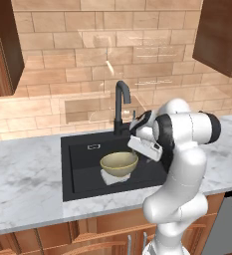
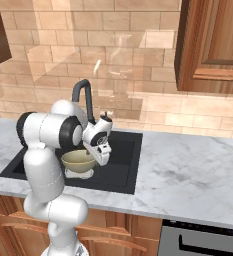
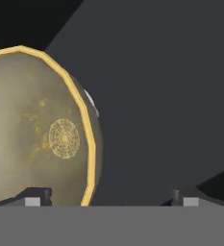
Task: Pick the bowl and colander and place them in the sink. Then turn on the water.
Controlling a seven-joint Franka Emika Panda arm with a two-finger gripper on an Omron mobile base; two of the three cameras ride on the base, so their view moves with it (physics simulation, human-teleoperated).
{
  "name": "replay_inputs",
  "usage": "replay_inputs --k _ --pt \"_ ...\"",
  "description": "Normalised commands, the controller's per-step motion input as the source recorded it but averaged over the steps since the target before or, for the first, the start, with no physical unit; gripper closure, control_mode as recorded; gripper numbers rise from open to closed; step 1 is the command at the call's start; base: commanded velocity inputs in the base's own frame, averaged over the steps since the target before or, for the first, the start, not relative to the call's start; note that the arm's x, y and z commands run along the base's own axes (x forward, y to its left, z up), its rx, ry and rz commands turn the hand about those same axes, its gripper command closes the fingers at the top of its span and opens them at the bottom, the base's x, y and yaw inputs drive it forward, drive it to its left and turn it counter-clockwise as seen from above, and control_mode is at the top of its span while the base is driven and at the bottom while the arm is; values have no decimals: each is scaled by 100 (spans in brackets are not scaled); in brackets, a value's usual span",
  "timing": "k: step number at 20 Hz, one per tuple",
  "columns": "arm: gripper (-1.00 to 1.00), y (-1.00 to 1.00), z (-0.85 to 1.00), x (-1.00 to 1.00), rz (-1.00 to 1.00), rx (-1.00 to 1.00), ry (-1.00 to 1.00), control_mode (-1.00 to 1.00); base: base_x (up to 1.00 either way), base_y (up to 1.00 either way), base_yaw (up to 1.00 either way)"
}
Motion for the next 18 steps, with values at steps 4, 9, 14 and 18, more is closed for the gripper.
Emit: replay_inputs --k 4,9,14,18 --pt "-100 0 60 -22 4 0 0 -100 0 0 0" --pt "-100 0 44 -42 2 0 -2 -100 0 0 0" --pt "-100 0 50 -60 1 0 -5 -100 0 0 0" --pt "-100 0 52 -72 0 0 -5 -100 0 0 0"
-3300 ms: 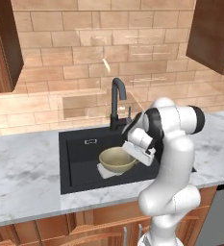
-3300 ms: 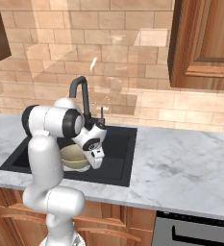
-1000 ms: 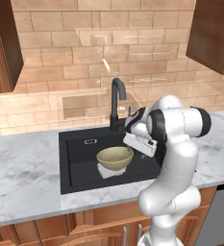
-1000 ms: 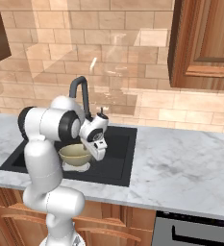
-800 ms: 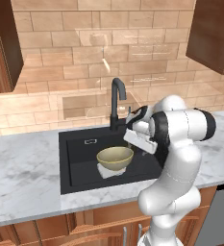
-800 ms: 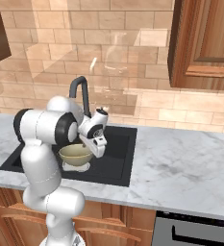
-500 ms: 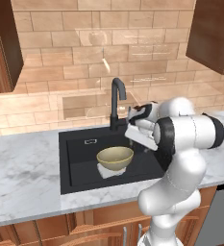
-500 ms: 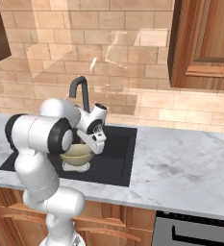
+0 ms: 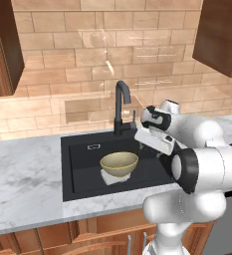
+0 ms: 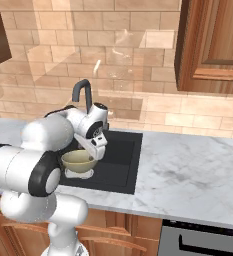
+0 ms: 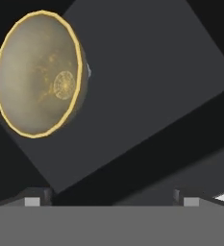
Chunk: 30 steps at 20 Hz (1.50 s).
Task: Pick the bowl and colander and place them in the sink. Then turn on the water.
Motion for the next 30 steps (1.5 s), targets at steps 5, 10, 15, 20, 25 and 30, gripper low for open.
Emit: replay_inputs --k 5,10,15,20,25,30 --pt "-100 0 70 -63 0 1 -1 -100 0 0 0" --pt "-100 0 95 -63 0 2 0 -100 0 0 0" --pt "-100 -1 88 -71 0 3 0 -100 0 0 0" --pt "-100 -3 63 -82 0 1 -5 -100 0 0 0" --pt "-100 -1 44 -81 0 0 -2 -100 0 0 0" --pt "-100 -12 34 -76 0 0 0 -100 0 0 0"
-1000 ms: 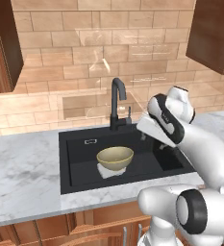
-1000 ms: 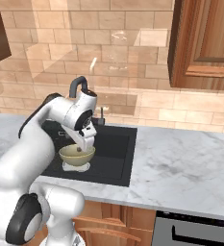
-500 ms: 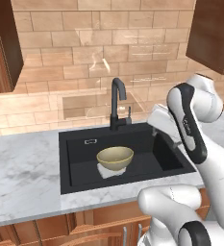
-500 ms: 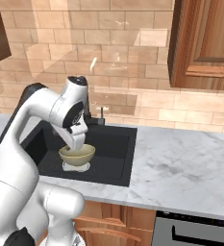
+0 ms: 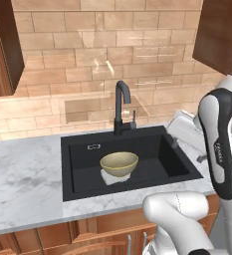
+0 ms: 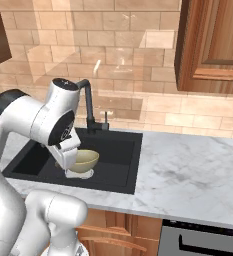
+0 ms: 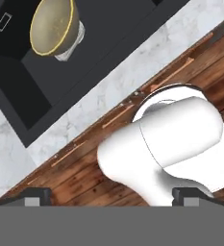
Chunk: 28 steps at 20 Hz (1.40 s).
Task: Pick the bowl and colander and place them in the sink. Then turn on the water.
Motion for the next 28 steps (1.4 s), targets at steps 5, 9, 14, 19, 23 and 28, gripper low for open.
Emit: replay_inputs --k 5,9,14,19,23,28 --pt "-100 0 32 -55 0 0 0 -100 0 0 0" --pt "-100 0 24 -55 0 0 0 -100 0 0 0" --pt "-100 -2 16 -46 0 0 0 -100 0 0 0" --pt "-100 -5 10 -43 0 0 0 -100 0 0 0" --pt "-100 0 0 0 0 0 0 100 -51 -11 0" --pt "-100 0 0 0 0 0 0 100 -21 -30 -7"
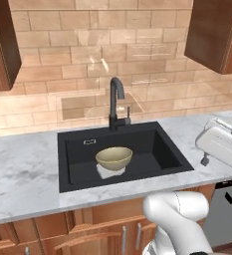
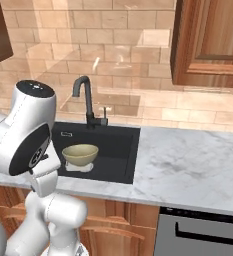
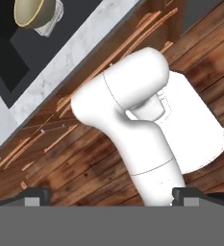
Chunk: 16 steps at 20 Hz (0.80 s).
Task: Pick the bowl and colander and place them in the sink. Then turn on the water.
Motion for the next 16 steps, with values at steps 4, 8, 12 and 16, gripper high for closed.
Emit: replay_inputs --k 4,8,12,16 --pt "-100 0 0 0 0 0 0 100 -1 -41 -22" --pt "-100 0 0 0 0 0 0 100 0 -43 -28" --pt "-100 0 0 0 0 0 0 100 0 -35 -30" --pt "-100 0 0 0 0 0 0 100 -1 -40 -30"
